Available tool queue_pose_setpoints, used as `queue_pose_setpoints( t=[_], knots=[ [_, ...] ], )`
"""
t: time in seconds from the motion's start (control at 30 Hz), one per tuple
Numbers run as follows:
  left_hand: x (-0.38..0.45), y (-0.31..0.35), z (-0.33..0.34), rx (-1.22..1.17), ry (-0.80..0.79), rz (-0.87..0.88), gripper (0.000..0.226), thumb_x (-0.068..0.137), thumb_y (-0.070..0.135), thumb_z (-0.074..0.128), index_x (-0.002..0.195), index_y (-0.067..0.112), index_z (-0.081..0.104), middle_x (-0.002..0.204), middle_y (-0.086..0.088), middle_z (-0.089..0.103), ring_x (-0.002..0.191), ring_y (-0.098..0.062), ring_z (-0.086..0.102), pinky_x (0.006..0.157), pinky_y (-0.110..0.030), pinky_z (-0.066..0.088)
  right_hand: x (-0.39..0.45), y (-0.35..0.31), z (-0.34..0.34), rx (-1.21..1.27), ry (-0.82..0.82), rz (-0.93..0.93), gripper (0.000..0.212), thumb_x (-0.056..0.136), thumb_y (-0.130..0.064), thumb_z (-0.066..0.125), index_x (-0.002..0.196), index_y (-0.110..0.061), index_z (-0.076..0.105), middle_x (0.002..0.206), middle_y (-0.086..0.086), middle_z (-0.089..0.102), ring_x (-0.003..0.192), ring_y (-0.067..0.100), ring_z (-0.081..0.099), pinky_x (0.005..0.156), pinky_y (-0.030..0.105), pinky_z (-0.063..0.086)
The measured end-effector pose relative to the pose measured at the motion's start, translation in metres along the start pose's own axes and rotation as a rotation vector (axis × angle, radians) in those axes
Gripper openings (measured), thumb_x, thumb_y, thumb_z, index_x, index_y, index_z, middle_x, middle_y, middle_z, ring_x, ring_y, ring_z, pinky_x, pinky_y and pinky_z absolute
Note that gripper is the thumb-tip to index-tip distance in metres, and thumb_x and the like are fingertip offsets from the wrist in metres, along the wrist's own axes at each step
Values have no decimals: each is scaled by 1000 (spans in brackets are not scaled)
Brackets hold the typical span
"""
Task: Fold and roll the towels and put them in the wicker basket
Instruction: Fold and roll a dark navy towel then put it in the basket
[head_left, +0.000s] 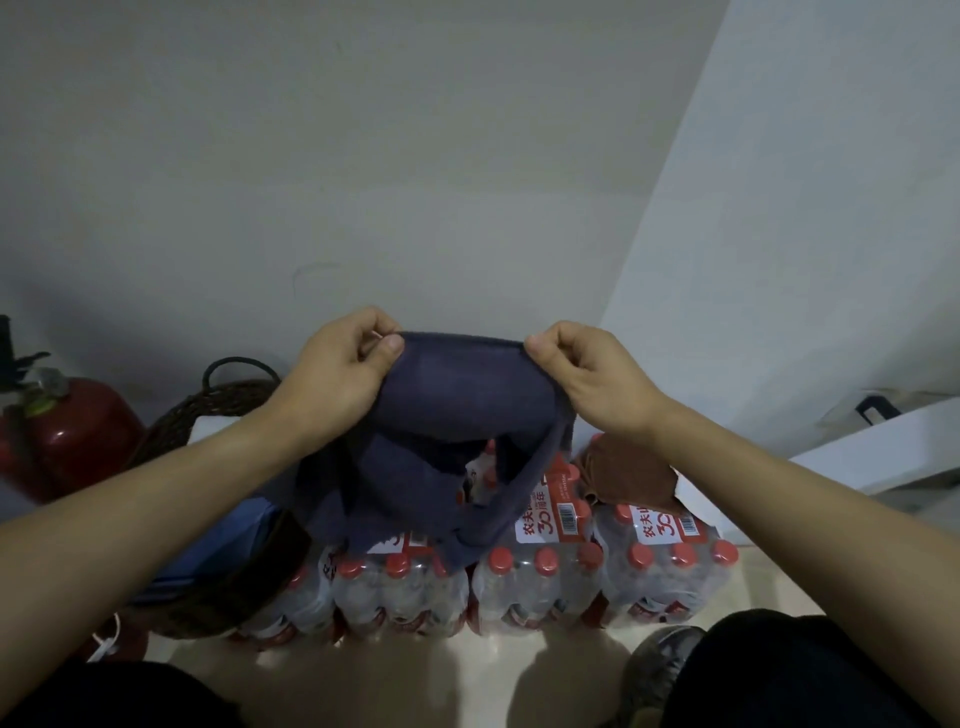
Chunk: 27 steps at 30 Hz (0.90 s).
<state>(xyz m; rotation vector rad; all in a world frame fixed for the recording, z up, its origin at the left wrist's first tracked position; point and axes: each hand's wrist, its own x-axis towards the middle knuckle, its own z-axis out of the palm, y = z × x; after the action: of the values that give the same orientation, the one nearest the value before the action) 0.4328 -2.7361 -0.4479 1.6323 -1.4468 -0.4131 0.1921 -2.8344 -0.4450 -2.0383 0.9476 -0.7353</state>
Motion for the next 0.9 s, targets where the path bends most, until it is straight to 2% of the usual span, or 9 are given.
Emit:
queue_pose_setpoints(
  t=[0.07, 0.17, 0.23, 0.33, 0.47, 0.57, 0.67, 0.8, 0.9],
  knots=[
    [4, -3, -5, -41, 82, -33, 17, 97, 17, 54, 81, 20, 60, 68, 3, 64, 62, -4, 52, 66, -28, 43, -3, 1, -3, -1, -100, -2, 30, 98, -32, 54, 78, -11, 62, 69, 1, 57, 64, 9, 48, 60, 22, 40],
    [5, -5, -8, -44, 163, -34, 21, 96, 20, 56, 75, 23, 59, 56, 19, 59, 54, 4, 50, 59, -17, 42, -5, 3, -12, 8, -206, 32, 46, 92, -43, 56, 86, 2, 65, 75, 10, 53, 71, 19, 44, 66, 33, 36],
    [5, -4, -9, -27, 210, -27, 22, 96, 22, 55, 74, 25, 58, 53, 23, 55, 51, 5, 49, 52, -8, 38, -7, 4, -19, 29, -268, 77, 56, 83, -53, 57, 86, 2, 65, 76, 10, 49, 73, 21, 41, 67, 36, 32],
    [9, -4, -15, -65, 318, -74, 23, 95, 23, 56, 73, 26, 57, 50, 22, 53, 48, 5, 46, 49, -7, 36, -11, 10, -29, 21, -321, 138, 46, 77, -53, 63, 80, -8, 67, 72, 9, 45, 71, 22, 37, 66, 37, 28],
    [11, -10, -22, -97, 408, -132, 21, 93, 24, 57, 73, 26, 59, 61, 14, 56, 57, 2, 49, 60, -20, 42, -11, 28, -50, -71, -362, 265, 23, 92, -33, 66, 83, -12, 67, 78, 3, 68, 70, 15, 60, 67, 27, 45],
    [11, -14, -23, -90, 418, -155, 19, 92, 24, 57, 74, 26, 60, 66, 9, 58, 56, 4, 50, 58, -18, 43, -10, 41, -68, -306, -337, 334, 13, 95, -27, 62, 86, -21, 69, 83, -8, 72, 78, 12, 67, 66, 20, 47],
    [12, -17, -21, -73, 417, -157, 20, 91, 22, 57, 72, 27, 59, 66, 11, 59, 51, 9, 50, 53, -13, 41, -7, 48, -79, -461, -267, 377, 17, 96, -32, 60, 83, -23, 67, 84, -7, 69, 81, 15, 64, 66, 24, 45],
    [13, -22, -20, -65, 416, -171, 16, 87, 29, 56, 71, 29, 60, 62, 16, 58, 54, 9, 51, 57, -18, 40, -2, 50, -83, -617, -77, 464, 53, 96, -54, 48, 69, -9, 57, 69, 4, 57, 64, 20, 53, 57, 30, 37],
    [14, -27, -19, -64, 416, -181, 15, 86, 32, 56, 72, 28, 60, 61, 16, 57, 58, 2, 51, 62, -26, 41, -2, 53, -86, -606, 113, 533, 65, 89, -67, 49, 60, -8, 47, 60, 8, 46, 58, 26, 46, 53, 30, 35]
  ],
)
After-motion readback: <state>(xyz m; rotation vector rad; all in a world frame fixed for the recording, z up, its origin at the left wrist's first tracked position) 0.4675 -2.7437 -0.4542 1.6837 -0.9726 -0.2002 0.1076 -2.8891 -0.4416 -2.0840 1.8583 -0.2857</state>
